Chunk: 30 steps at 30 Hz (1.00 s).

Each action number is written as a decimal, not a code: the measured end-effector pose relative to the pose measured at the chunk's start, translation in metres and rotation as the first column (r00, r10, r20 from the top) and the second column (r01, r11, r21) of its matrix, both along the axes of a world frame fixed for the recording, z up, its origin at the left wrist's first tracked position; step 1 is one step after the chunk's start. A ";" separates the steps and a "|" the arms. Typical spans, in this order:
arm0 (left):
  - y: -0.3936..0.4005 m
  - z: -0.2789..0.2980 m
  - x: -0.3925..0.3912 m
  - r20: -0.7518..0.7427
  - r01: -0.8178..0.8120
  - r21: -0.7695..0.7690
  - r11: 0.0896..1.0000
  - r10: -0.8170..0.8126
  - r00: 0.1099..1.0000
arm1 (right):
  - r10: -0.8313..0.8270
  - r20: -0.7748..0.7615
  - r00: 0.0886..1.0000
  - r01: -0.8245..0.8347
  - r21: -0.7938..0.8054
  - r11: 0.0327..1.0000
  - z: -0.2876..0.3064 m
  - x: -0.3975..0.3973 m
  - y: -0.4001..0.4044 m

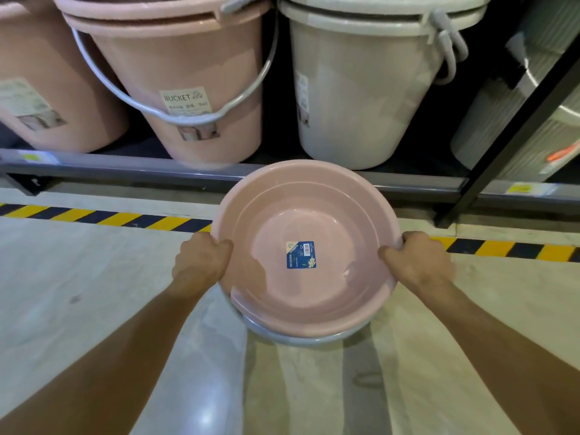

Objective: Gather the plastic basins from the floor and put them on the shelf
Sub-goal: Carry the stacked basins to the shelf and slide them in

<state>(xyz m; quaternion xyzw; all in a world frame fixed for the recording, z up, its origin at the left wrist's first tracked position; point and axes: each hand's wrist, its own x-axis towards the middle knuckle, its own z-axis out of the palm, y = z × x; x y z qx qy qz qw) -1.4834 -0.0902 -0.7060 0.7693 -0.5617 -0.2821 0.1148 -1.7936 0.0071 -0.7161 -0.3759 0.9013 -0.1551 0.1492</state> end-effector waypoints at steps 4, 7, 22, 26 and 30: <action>-0.002 -0.004 -0.003 0.045 -0.008 0.008 1.000 0.008 0.999 | 0.008 0.047 0.999 -0.007 -0.024 1.000 -0.005 0.001 0.001; -0.003 -0.010 -0.001 0.053 -0.019 0.018 1.000 0.018 0.998 | 0.060 0.027 0.998 -0.059 -0.032 0.998 -0.009 0.000 0.001; 0.004 -0.030 0.008 -0.152 -0.071 0.130 0.989 0.090 0.984 | -0.030 0.197 0.980 0.019 0.058 0.998 -0.018 0.006 0.012; 0.007 -0.031 0.015 -0.358 -0.018 0.258 0.966 0.113 0.927 | -0.039 0.372 0.927 0.038 0.011 0.999 -0.018 0.011 0.014; 0.013 -0.031 0.018 -0.423 0.017 0.272 0.962 0.104 0.900 | -0.031 0.444 0.895 0.040 -0.010 0.999 -0.020 0.010 0.016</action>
